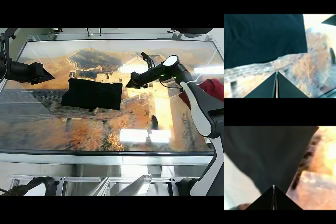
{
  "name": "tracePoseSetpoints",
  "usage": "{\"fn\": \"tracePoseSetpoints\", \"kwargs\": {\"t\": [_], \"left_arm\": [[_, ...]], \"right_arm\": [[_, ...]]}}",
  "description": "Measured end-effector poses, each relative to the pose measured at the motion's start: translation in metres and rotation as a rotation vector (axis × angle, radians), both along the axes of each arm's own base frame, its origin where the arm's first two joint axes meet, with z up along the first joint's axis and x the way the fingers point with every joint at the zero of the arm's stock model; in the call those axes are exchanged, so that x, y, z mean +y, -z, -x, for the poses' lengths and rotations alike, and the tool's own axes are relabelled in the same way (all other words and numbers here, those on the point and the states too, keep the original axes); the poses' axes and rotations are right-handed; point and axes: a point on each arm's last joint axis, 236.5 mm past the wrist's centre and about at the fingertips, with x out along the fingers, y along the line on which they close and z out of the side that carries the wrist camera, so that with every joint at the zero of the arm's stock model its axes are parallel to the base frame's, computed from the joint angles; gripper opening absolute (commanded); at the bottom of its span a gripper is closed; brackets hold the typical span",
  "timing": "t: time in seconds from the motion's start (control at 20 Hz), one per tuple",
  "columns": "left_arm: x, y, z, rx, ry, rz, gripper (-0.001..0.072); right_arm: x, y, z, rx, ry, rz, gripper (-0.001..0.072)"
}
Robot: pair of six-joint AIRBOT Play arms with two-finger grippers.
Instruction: Fold the shirts.
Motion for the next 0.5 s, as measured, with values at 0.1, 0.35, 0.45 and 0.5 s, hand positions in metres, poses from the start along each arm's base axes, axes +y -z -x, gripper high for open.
{"fn": "tracePoseSetpoints", "kwargs": {"t": [0.1,0.35,0.45,0.5], "left_arm": [[0.001,-0.001,0.000,-0.007,-0.001,0.002,0.0016],[0.001,-0.002,-0.001,-0.021,-0.004,0.005,0.0016],[0.002,-0.003,-0.002,-0.025,-0.006,0.004,0.0016],[0.002,-0.003,-0.002,-0.026,-0.006,0.003,0.0016]], "right_arm": [[0.007,0.002,-0.009,-0.032,0.030,0.002,0.0021],[0.031,-0.020,-0.028,-0.044,0.126,-0.150,0.0018],[0.030,-0.024,-0.028,-0.032,0.139,-0.153,0.0018],[0.027,-0.024,-0.024,-0.018,0.132,-0.130,0.0019]]}}
